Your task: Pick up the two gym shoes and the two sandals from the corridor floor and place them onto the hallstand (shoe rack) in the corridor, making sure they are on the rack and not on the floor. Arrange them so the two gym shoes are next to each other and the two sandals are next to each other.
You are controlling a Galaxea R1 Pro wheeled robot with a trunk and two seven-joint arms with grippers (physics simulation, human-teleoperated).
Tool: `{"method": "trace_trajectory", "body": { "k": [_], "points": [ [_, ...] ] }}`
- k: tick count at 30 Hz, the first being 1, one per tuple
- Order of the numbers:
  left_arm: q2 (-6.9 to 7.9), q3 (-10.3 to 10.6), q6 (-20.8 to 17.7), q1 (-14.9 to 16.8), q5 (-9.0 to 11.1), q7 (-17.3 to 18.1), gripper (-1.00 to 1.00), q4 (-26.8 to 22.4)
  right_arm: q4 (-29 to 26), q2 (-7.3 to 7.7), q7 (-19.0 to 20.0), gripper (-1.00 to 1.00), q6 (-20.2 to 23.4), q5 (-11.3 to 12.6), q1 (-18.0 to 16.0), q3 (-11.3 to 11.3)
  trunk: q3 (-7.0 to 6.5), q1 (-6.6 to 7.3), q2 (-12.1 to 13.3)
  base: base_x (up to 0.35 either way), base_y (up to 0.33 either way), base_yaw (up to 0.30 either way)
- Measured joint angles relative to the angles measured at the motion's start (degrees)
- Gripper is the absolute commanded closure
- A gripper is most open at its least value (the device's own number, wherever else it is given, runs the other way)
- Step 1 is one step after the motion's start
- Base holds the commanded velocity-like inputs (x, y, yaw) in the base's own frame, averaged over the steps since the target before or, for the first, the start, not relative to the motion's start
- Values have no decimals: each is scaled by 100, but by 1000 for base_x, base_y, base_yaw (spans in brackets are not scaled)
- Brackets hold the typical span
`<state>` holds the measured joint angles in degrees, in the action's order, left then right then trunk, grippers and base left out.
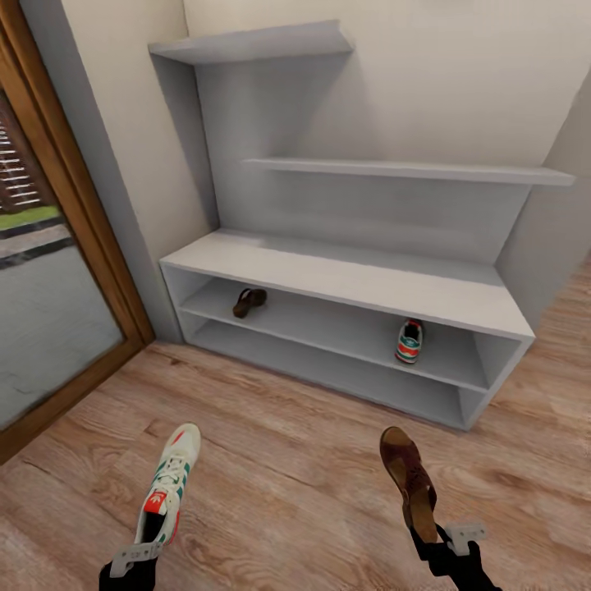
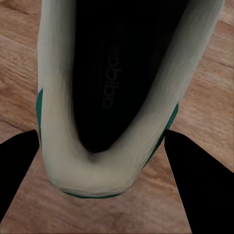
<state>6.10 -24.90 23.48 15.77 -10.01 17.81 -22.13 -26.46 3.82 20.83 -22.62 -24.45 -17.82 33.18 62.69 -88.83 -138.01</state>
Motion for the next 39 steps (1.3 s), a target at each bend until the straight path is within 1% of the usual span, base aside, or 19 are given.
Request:
{"method": "trace_trajectory", "body": {
  "k": [4,7,16,21,27,39],
  "points": [
    [0,0,97,0,-1,0,100,4,0,0,0,100,0,1,-1,0,0,0,0,0,304,-266],
    [0,0,266,0,-3,0,100,10,0,0,0,100,0,1,-1,0,0,0,0,0,306,-266],
    [0,-1,316,1,0,1,100,12,-1,0,0,100,0,2,-3,0,0,0,0,0,259,-266],
    [0,-2,317,1,1,2,100,16,-3,0,2,100,2,4,-3,0,0,0,0,0,46,-266],
    [7,-1,333,1,1,5,100,249,-3,0,2,100,2,3,-3,0,0,0,0,0,2,-266],
    [8,0,335,1,0,5,100,269,-3,0,2,100,2,1,0,-1,0,0,0,0,0,-266]
  ]
}}
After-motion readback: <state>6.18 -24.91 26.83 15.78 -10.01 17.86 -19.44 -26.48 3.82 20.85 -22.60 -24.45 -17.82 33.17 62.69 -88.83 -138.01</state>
